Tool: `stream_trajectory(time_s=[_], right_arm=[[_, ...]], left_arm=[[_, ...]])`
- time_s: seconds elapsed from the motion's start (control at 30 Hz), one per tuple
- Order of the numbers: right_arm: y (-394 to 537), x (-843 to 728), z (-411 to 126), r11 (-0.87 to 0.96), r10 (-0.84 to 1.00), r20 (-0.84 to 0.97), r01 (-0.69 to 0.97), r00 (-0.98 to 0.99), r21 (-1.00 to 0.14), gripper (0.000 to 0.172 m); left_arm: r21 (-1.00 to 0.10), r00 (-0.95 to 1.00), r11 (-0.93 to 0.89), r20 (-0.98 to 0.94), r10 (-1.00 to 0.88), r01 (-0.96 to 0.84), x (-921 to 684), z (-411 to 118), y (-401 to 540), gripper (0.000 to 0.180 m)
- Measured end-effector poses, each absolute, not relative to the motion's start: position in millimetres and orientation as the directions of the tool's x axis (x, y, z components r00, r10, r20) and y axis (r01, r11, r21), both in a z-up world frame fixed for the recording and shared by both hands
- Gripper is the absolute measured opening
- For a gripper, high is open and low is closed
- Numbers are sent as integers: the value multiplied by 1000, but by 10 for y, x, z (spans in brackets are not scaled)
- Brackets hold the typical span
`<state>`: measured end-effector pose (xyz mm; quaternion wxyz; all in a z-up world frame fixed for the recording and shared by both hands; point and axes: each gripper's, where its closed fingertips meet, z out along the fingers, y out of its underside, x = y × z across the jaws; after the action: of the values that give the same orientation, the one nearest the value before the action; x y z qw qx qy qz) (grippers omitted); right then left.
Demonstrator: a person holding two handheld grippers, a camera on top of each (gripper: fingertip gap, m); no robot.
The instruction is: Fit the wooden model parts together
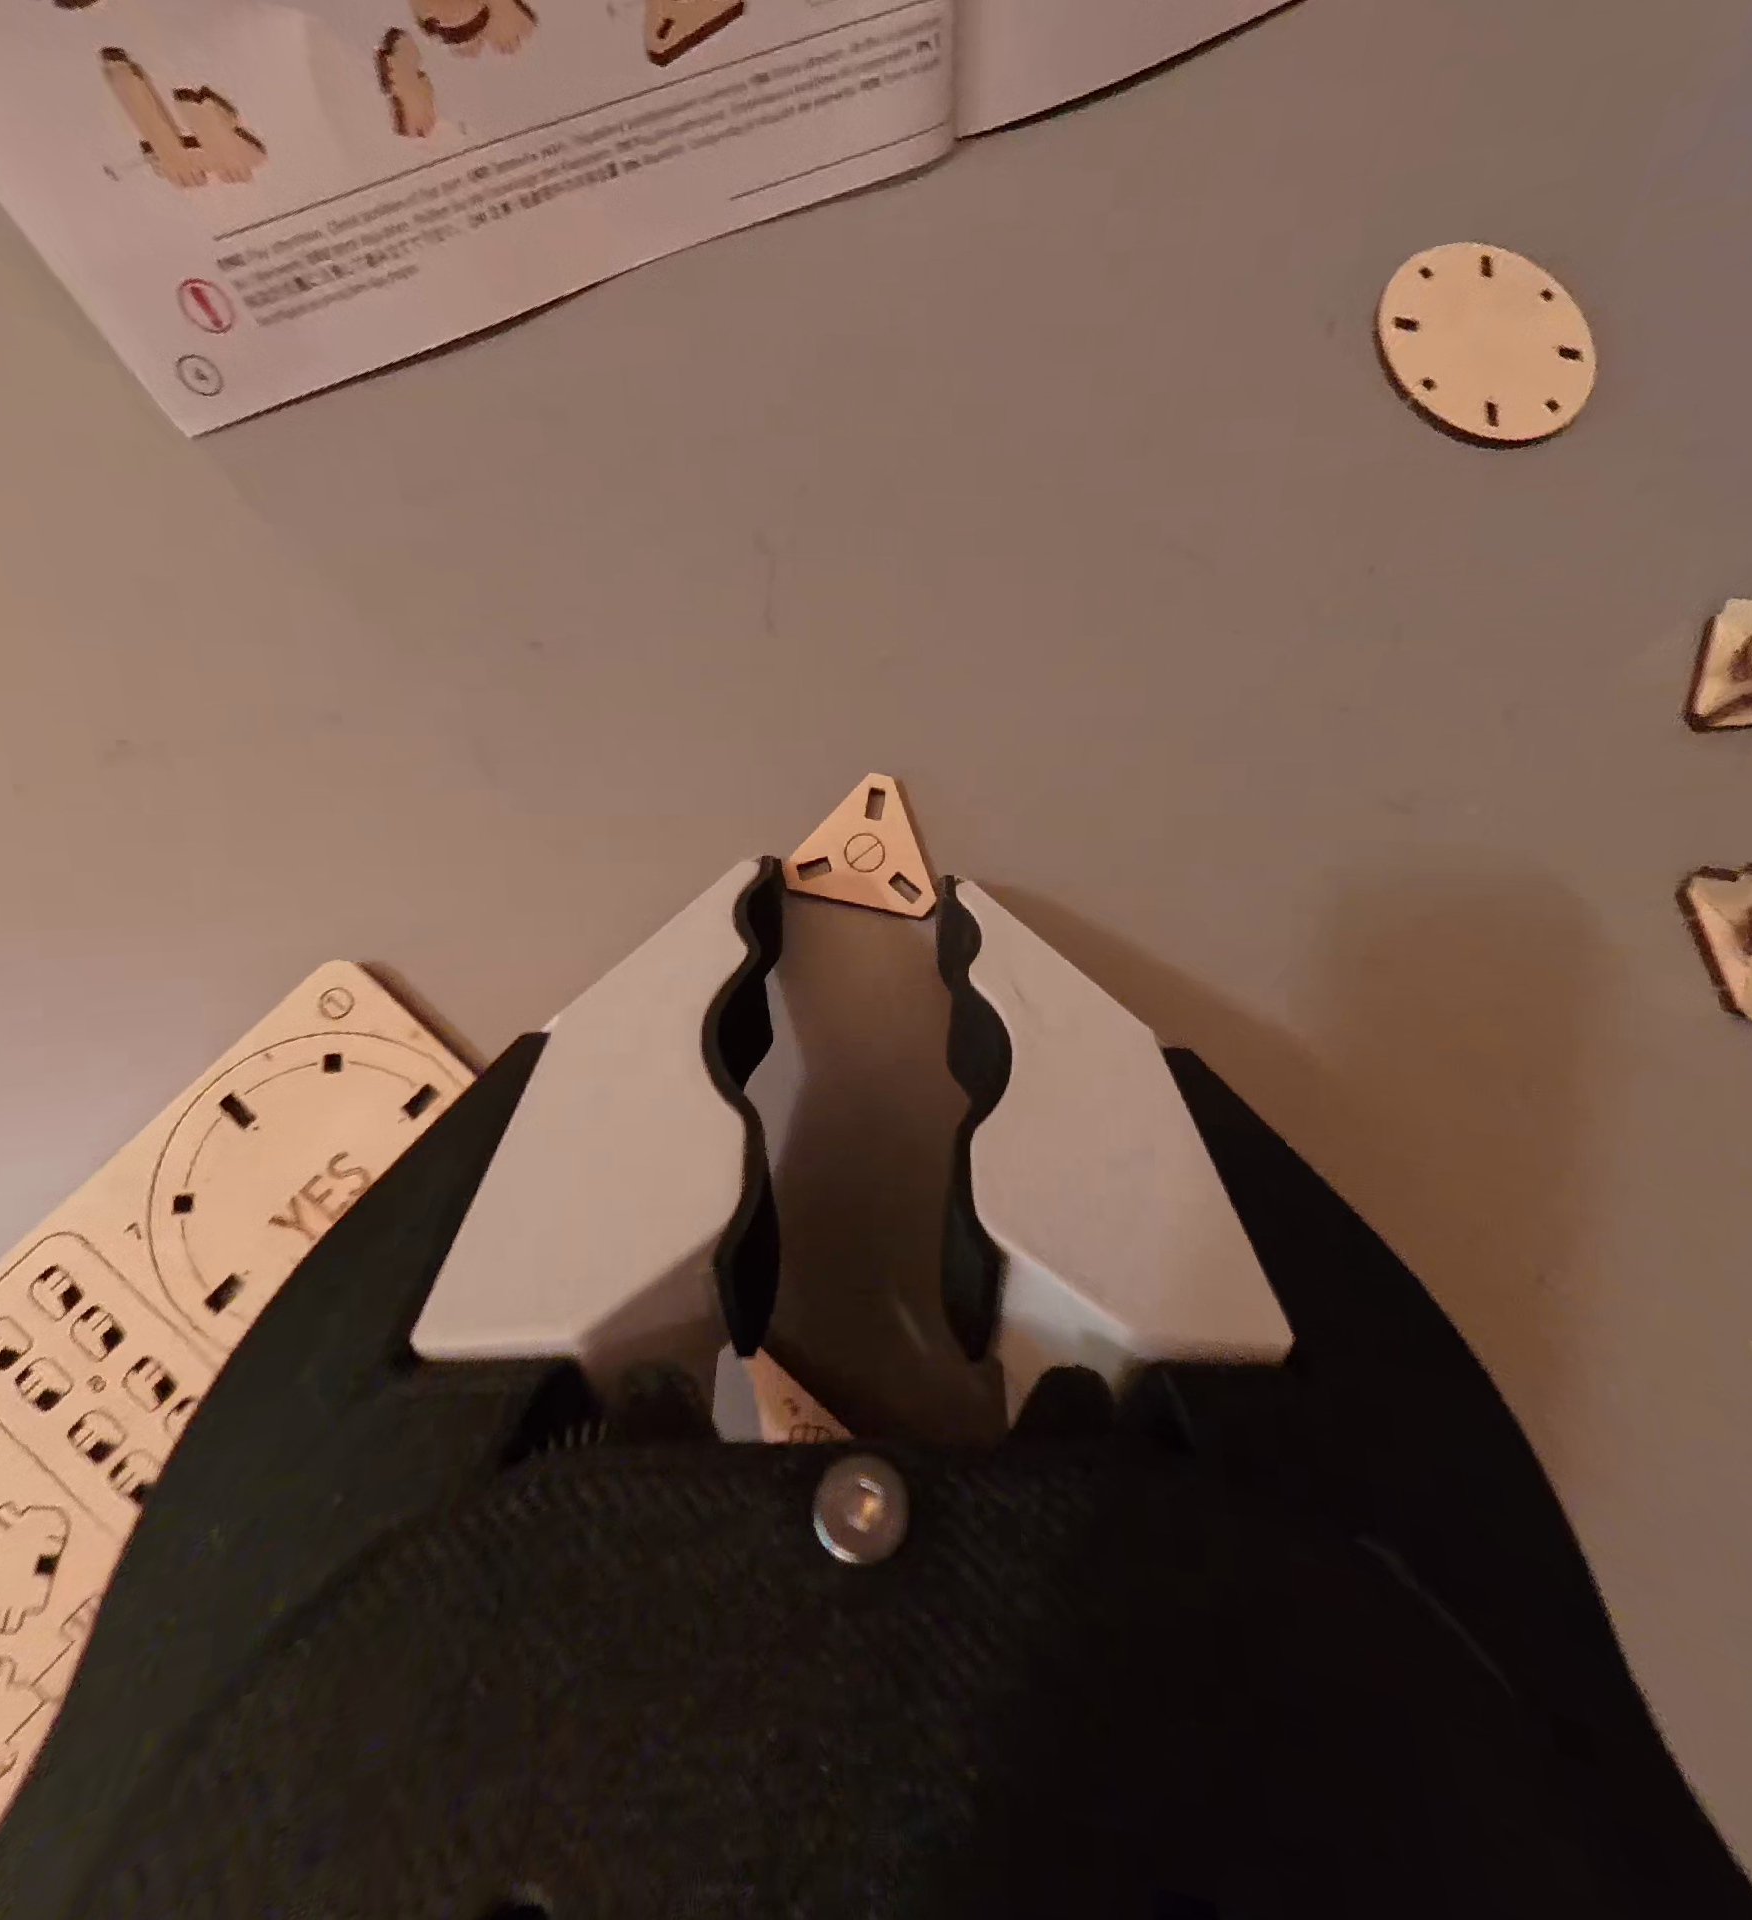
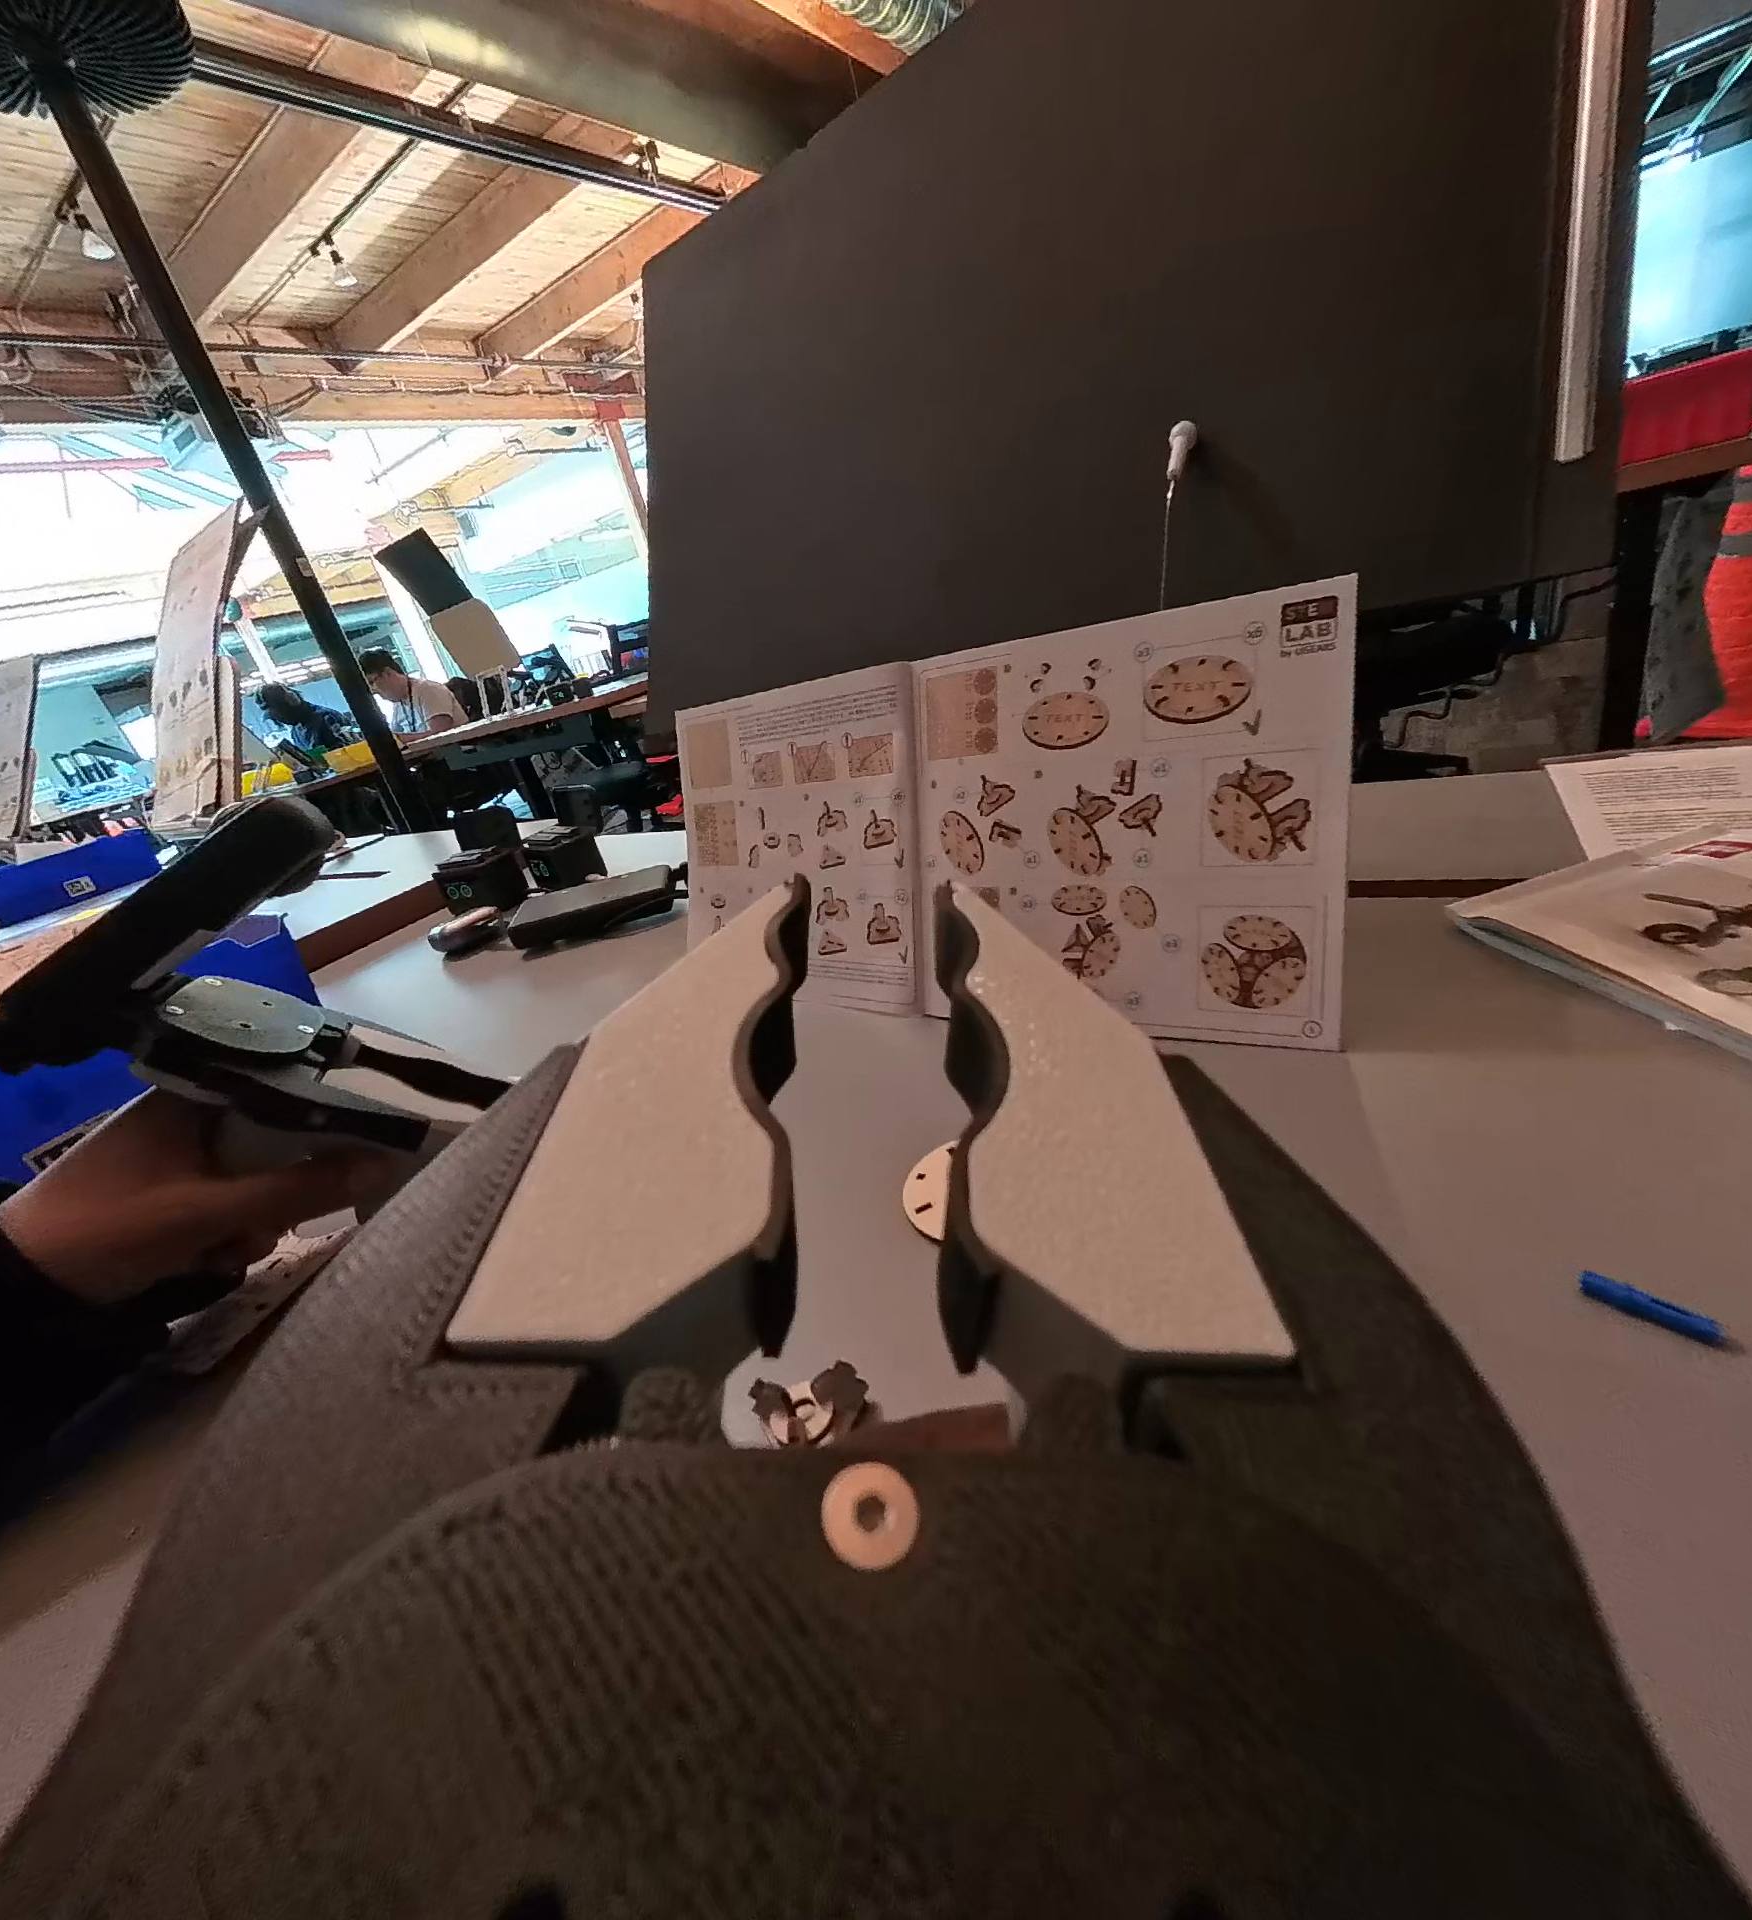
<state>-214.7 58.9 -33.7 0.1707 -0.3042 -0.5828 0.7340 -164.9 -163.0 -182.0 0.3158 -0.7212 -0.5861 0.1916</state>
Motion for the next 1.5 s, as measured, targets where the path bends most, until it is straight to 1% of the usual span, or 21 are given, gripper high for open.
stream_trajectory(time_s=[0.1,0.2,0.3,0.33,0.4,0.5,0.6,0.73,0.9,1.1,1.17,1.27,1.3,1.4,1.5], right_arm=[[592,-2146,-333,-266,604,-250,105,-757,-958,22],[588,-2141,-332,-266,602,-251,106,-758,-958,22],[591,-2140,-330,-267,602,-251,105,-758,-958,22],[592,-2141,-329,-268,602,-252,106,-758,-958,22],[593,-2142,-330,-271,600,-256,109,-758,-957,22],[588,-2138,-330,-272,597,-259,112,-760,-956,22],[579,-2132,-334,-270,594,-258,113,-762,-956,22],[576,-2128,-332,-272,591,-261,116,-763,-955,22],[581,-2129,-330,-276,589,-266,119,-763,-954,22],[579,-2132,-333,-276,589,-266,120,-763,-954,23],[578,-2132,-335,-274,590,-265,119,-763,-954,22],[578,-2133,-336,-274,590,-265,120,-763,-954,22],[579,-2133,-335,-275,589,-266,120,-763,-954,22],[579,-2134,-336,-274,589,-266,121,-763,-954,22],[578,-2133,-336,-274,589,-266,120,-763,-954,22]], left_arm=[[-683,362,-181,131,923,707,-1603,-1814,-1383,28],[-680,552,-334,125,824,653,-1461,-1816,-1011,28],[-687,769,-491,159,619,536,-1136,-1809,-528,28],[-687,817,-525,181,547,503,-1012,-1804,-396,28],[-689,862,-562,188,471,458,-882,-1803,-251,29],[-689,882,-583,187,432,432,-810,-1800,-206,30],[-691,878,-568,219,426,448,-797,-1791,-206,31],[-689,872,-567,208,442,452,-829,-1798,-222,27],[-688,852,-560,169,495,461,-926,-1796,-310,27],[-734,848,-509,170,503,450,-970,-1667,-324,27],[-730,849,-509,186,494,456,-950,-1674,-310,27],[-694,858,-543,223,463,473,-865,-1765,-275,24],[-681,862,-555,239,448,477,-826,-1791,-256,21],[-677,867,-552,295,403,487,-733,-1783,-181,13],[-666,862,-552,340,375,503,-669,-1786,-152,9]])
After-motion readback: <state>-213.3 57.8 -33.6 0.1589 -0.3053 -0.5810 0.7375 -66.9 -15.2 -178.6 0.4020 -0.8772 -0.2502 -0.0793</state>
